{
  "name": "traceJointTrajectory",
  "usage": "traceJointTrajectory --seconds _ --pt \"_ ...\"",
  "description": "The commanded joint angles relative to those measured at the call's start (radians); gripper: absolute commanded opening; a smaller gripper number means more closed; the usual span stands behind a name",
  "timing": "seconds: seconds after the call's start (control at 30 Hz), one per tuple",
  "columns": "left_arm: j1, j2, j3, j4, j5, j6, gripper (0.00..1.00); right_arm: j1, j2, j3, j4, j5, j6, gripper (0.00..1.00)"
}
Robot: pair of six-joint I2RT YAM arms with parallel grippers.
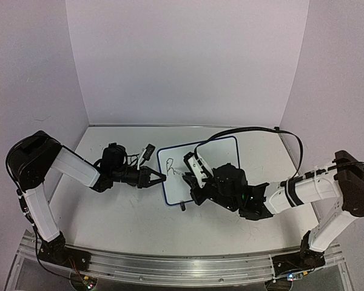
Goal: Write a sentence on the whiteboard
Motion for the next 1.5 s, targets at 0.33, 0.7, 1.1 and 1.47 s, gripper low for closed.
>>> traceJointTrajectory --seconds 0.33,0.7,1.1,1.47 --pt "0.004 -0.010 0.009 -0.077 -0.061 0.020 0.00 0.004 0.024 0.047 0.024 0.076 0.011 0.00" --pt "0.004 -0.013 0.004 -0.078 -0.062 0.022 0.00 0.004 0.071 0.106 0.027 0.139 0.007 0.00" --pt "0.004 -0.017 0.001 -0.077 -0.061 0.023 0.00 0.005 0.103 0.131 0.025 0.167 0.006 0.00" --pt "0.004 -0.018 0.002 -0.079 -0.061 0.022 0.00 0.004 0.121 0.145 0.027 0.156 0.007 0.00"
